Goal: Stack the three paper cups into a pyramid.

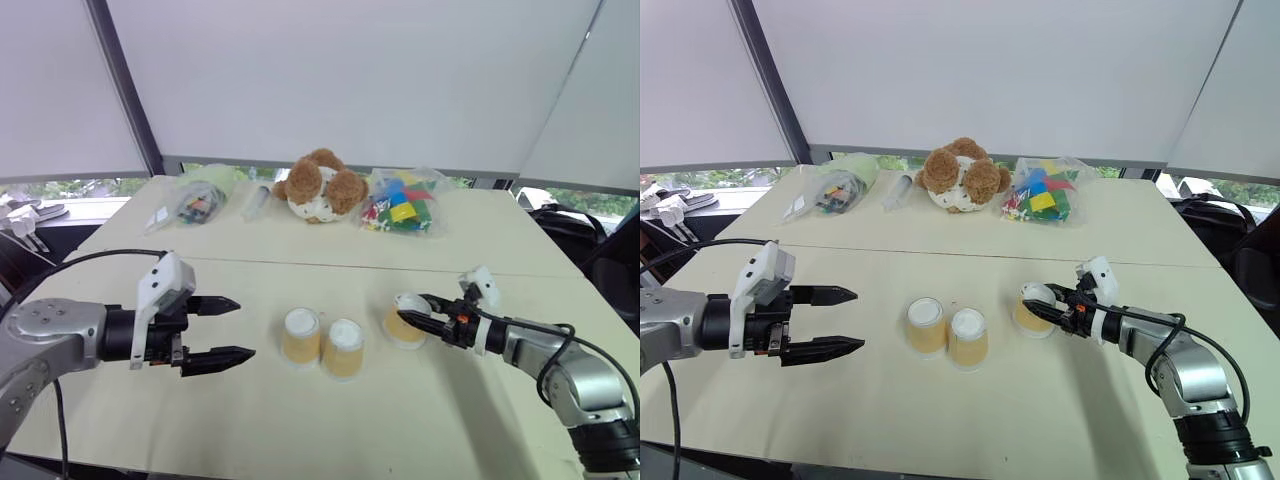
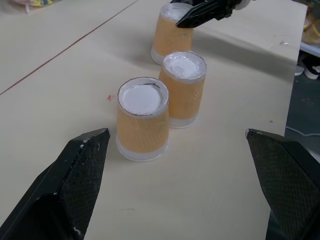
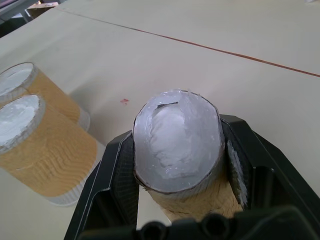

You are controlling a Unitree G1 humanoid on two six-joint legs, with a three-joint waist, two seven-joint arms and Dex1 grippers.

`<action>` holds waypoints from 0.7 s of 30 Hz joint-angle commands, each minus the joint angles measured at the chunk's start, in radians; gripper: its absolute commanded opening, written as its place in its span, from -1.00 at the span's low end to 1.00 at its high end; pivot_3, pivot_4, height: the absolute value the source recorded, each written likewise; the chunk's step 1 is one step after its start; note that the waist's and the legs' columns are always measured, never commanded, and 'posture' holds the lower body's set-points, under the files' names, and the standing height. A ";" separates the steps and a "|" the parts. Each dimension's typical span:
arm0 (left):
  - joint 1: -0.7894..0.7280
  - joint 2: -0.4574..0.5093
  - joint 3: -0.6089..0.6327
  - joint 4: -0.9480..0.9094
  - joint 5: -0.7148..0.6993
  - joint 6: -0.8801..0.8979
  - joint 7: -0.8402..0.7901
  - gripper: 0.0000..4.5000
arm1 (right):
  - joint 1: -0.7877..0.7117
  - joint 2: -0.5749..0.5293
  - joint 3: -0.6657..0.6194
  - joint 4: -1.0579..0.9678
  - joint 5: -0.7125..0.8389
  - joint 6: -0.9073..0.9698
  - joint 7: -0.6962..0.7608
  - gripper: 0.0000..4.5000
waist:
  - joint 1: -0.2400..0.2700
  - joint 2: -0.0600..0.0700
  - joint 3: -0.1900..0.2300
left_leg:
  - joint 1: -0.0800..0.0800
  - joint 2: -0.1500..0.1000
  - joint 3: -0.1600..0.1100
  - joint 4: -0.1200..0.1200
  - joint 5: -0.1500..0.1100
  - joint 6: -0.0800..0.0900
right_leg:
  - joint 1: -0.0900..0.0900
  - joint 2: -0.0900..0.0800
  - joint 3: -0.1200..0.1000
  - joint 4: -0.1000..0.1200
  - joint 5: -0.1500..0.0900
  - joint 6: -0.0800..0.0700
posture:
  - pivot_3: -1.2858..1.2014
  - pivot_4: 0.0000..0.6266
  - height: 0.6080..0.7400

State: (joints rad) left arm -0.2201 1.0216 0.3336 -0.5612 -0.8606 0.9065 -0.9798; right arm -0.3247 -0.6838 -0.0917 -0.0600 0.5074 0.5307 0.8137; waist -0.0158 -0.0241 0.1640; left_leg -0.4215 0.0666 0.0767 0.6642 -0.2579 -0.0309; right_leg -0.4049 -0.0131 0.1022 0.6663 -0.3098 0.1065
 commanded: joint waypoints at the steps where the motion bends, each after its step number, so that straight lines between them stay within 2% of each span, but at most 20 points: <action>1: 0.005 0.017 0.023 -0.003 -0.002 -0.022 -0.004 1.00 | -0.045 -0.008 -0.020 -0.030 0.004 0.000 0.009 -0.12 | 0.000 0.000 0.000 | 0.000 0.000 0.000 0.000 0.000 0.000 | 0.000 0.000 0.000 0.000 0.000 0.000 | 0.03 -0.52 1.00; 5: 0.021 0.046 0.040 0.005 -0.002 -0.022 -0.032 1.00 | -0.225 -0.064 -0.022 -0.113 0.083 0.162 0.031 -0.12 | -0.006 0.004 0.003 | 0.000 0.000 0.001 0.000 0.000 0.000 | -0.002 0.000 0.001 0.002 0.000 0.000 | 0.03 -0.52 1.00; 7: 0.027 0.070 0.052 0.005 -0.009 -0.018 -0.053 1.00 | -0.371 -0.085 -0.008 -0.145 0.167 0.287 0.066 -0.12 | -0.009 0.006 0.004 | 0.000 0.000 0.003 0.000 0.000 0.000 | -0.004 0.000 0.003 0.003 0.000 0.000 | 0.03 -0.52 1.00; 10: 0.044 0.091 0.068 -0.005 -0.015 -0.018 -0.070 1.00 | -0.503 -0.068 0.044 -0.173 0.223 0.404 0.076 -0.12 | -0.007 0.005 0.003 | 0.000 0.001 0.002 -0.002 0.000 0.000 | -0.005 0.001 0.002 0.004 0.000 -0.001 | 0.03 -0.52 1.00; 15: 0.083 0.082 0.114 -0.038 -0.035 0.000 -0.045 1.00 | -0.600 0.028 0.087 -0.199 0.294 0.556 0.005 -0.12 | -0.001 0.004 0.003 | -0.003 0.001 0.001 -0.002 0.000 0.000 | -0.006 0.001 0.001 0.002 -0.001 -0.002 | 0.03 -0.52 1.00; 21: 0.157 0.054 0.159 -0.086 -0.057 0.008 0.006 1.00 | -0.582 0.065 0.124 -0.239 0.317 0.619 -0.013 -0.12 | 0.001 0.004 0.003 | -0.004 0.000 0.003 0.000 0.000 0.000 | -0.007 -0.002 0.001 0.002 -0.001 -0.002 | 0.03 -0.52 1.00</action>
State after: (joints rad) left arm -0.0628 1.0765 0.4518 -0.6209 -0.8998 0.9146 -0.9873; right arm -0.8994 -0.6165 0.0397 -0.2633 0.8082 1.1499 0.8024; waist -0.0149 -0.0205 0.1667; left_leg -0.4258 0.0669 0.0792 0.6638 -0.2577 -0.0312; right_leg -0.4120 -0.0147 0.1032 0.6688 -0.3105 0.1047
